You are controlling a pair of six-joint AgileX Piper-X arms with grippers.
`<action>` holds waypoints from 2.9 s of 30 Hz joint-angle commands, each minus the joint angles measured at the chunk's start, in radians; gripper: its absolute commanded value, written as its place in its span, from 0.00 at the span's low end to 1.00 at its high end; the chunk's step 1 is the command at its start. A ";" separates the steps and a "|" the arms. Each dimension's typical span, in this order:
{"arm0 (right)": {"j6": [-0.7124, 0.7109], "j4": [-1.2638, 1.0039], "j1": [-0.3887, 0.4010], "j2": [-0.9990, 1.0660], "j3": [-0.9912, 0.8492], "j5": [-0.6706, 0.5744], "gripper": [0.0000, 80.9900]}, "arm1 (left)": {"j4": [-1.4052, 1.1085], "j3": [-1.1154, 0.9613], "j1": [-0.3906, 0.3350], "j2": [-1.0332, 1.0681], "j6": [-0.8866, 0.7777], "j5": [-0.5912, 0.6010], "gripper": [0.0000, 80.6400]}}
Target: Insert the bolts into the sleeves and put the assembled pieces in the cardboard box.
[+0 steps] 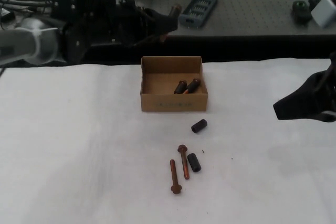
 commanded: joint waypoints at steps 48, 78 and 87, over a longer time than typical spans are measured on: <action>-0.064 0.012 -0.006 -0.010 -0.014 0.042 0.04 | 0.862 -0.321 0.026 0.084 0.269 -0.040 0.01; 0.161 0.045 0.200 0.298 -0.014 0.169 0.28 | 0.987 0.537 0.139 -0.667 0.445 -0.075 0.01; 0.161 0.027 0.200 0.541 -0.147 0.209 0.30 | 0.968 0.743 0.251 -1.022 0.427 -0.072 0.01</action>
